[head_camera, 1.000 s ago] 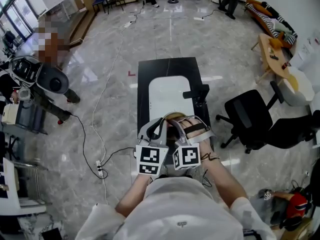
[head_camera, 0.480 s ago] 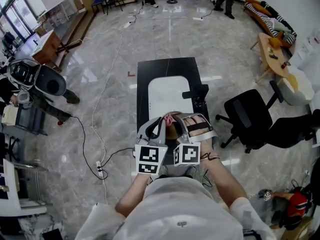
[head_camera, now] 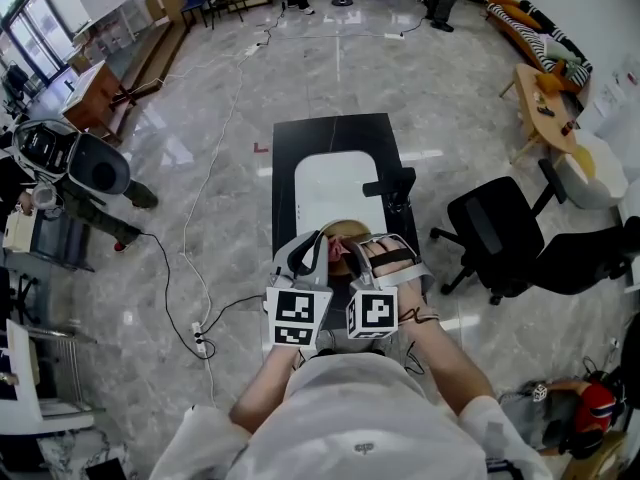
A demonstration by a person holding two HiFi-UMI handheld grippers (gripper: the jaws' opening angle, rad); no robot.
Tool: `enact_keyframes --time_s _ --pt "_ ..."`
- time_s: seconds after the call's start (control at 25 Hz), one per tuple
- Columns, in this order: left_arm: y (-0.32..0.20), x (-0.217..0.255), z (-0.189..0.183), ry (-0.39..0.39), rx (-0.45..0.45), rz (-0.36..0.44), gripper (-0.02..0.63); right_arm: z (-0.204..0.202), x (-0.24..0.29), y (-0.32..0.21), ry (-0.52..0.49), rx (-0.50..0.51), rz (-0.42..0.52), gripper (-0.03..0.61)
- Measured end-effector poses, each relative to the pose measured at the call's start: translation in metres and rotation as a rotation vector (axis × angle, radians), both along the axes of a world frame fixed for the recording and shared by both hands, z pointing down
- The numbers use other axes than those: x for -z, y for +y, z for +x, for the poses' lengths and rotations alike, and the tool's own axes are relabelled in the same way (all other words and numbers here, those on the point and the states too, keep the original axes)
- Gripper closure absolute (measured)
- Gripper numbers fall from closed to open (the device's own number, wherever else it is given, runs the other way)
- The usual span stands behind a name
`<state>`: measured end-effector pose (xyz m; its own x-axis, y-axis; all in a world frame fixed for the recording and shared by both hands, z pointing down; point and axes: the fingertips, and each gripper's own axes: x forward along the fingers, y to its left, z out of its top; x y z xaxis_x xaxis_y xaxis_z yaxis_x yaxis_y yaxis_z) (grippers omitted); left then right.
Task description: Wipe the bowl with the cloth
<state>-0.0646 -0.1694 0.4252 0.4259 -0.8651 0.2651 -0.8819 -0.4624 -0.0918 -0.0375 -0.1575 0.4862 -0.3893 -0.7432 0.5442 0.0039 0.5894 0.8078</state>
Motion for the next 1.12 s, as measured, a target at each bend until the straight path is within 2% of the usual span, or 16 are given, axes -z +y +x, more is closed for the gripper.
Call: enact_keyframes --time_s 0.16,0.32,0.44,0.64,0.84,1.0,1.12 --pt "0.002 0.000 0.002 -0.002 -0.002 0.003 0.589 -0.014 -0.004 0.014 -0.025 0.050 -0.037 0.552" --pt "0.002 0.002 0.002 -0.001 -0.001 0.005 0.589 -0.016 0.000 0.014 -0.055 0.044 -0.041 0.552" --pt "0.003 0.001 0.000 0.001 0.000 0.004 0.589 -0.012 -0.001 0.011 -0.039 0.035 -0.039 0.552" --pt "0.003 -0.002 0.003 -0.002 -0.008 -0.006 0.589 0.005 0.003 -0.005 -0.012 -0.023 0.040 0.552" --pt "0.007 -0.005 0.010 -0.001 -0.027 -0.014 0.589 0.008 0.027 -0.014 -0.050 -0.057 0.146 0.552" --pt "0.004 -0.002 0.013 -0.013 -0.042 -0.008 0.589 0.009 0.030 -0.017 -0.044 -0.052 0.167 0.552" --pt "0.005 0.002 0.008 -0.011 -0.035 0.004 0.589 0.009 0.025 -0.014 -0.030 -0.056 0.139 0.552"
